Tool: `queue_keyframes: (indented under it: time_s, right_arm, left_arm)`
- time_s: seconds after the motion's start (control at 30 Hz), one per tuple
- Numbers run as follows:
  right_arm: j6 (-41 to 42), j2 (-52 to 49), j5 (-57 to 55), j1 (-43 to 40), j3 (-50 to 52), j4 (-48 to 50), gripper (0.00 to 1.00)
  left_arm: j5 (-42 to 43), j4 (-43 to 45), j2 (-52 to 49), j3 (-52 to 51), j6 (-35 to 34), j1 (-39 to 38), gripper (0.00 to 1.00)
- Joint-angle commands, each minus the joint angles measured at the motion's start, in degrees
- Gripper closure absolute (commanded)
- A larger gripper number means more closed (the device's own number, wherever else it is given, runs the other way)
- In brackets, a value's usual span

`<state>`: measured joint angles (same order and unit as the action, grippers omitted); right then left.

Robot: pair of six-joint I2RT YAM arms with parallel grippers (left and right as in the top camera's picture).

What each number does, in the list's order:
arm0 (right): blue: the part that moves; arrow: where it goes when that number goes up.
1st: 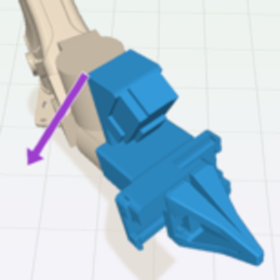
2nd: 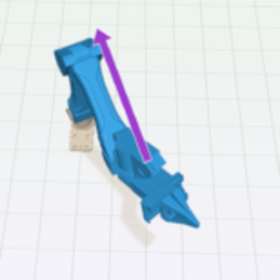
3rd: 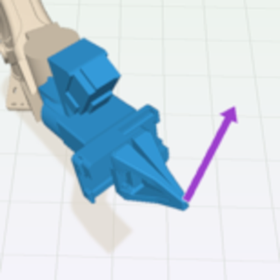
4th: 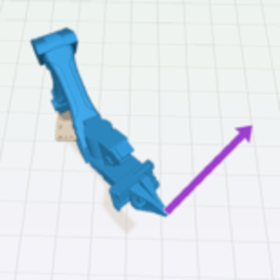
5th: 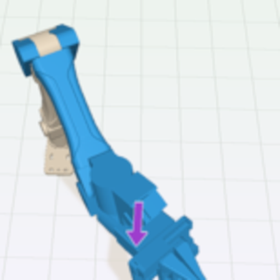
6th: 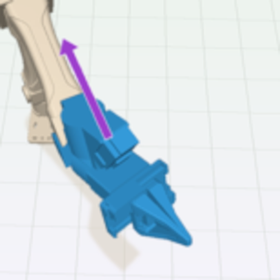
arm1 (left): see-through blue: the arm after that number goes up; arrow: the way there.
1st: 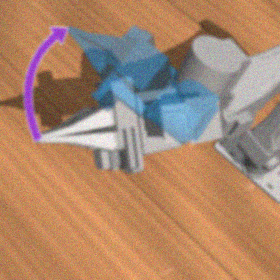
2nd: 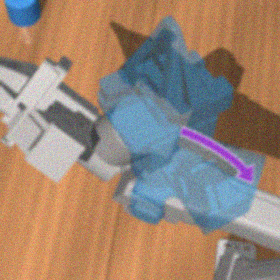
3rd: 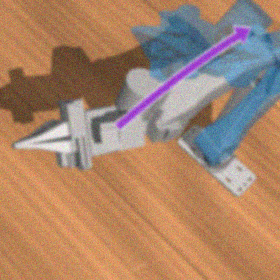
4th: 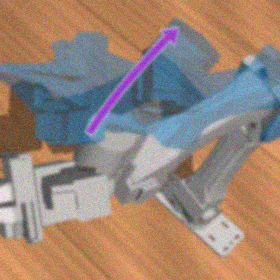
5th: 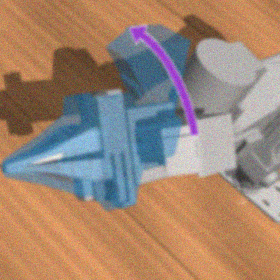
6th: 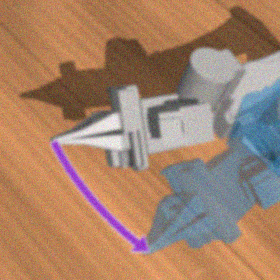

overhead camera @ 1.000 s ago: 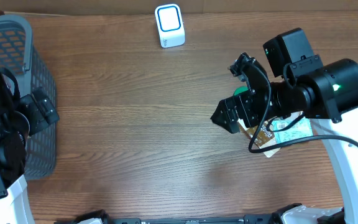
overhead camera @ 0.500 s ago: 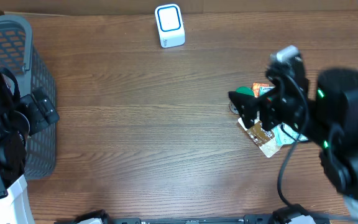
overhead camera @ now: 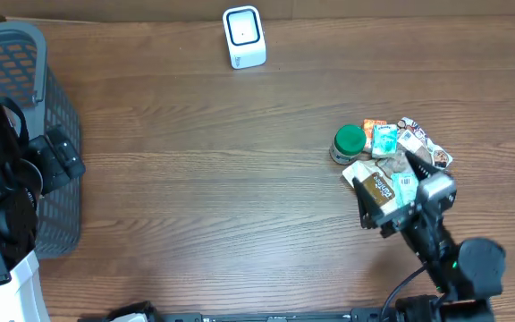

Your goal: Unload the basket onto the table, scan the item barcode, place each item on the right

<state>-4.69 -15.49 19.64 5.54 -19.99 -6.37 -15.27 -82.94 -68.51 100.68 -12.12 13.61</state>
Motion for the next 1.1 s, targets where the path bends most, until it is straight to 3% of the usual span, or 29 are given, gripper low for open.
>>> queue_keyframes:
  time_s: [0.0, 0.47, 0.7, 0.9, 1.07]
  right_arm:
    - [-0.17, 6.54, 0.92, -0.42, 6.97, 2.60, 0.00]
    - [-0.22, 15.23, 0.81, -0.42, 19.32, 3.37, 0.00]
    - [-0.24, 15.32, -0.66, -0.44, 19.52, 3.30, 0.00]
    - [-0.20, 15.32, -11.91, -0.44, 19.54, 2.38, 0.00]
    - [0.26, 15.32, -12.02, -0.44, 19.54, 2.29, 0.00]
  left_arm:
    - [-0.57, 0.02, -0.22, 1.05, -1.20, 0.24, 0.00]
    - [-0.57, 0.02, -0.48, 1.05, -1.20, 0.26, 0.00]
    - [-0.57, 0.02, -0.48, 1.05, -1.20, 0.24, 0.00]
    - [-0.57, 0.02, -0.48, 1.05, -1.20, 0.24, 0.00]
    - [-0.57, 0.02, -0.48, 1.03, -1.20, 0.24, 0.00]
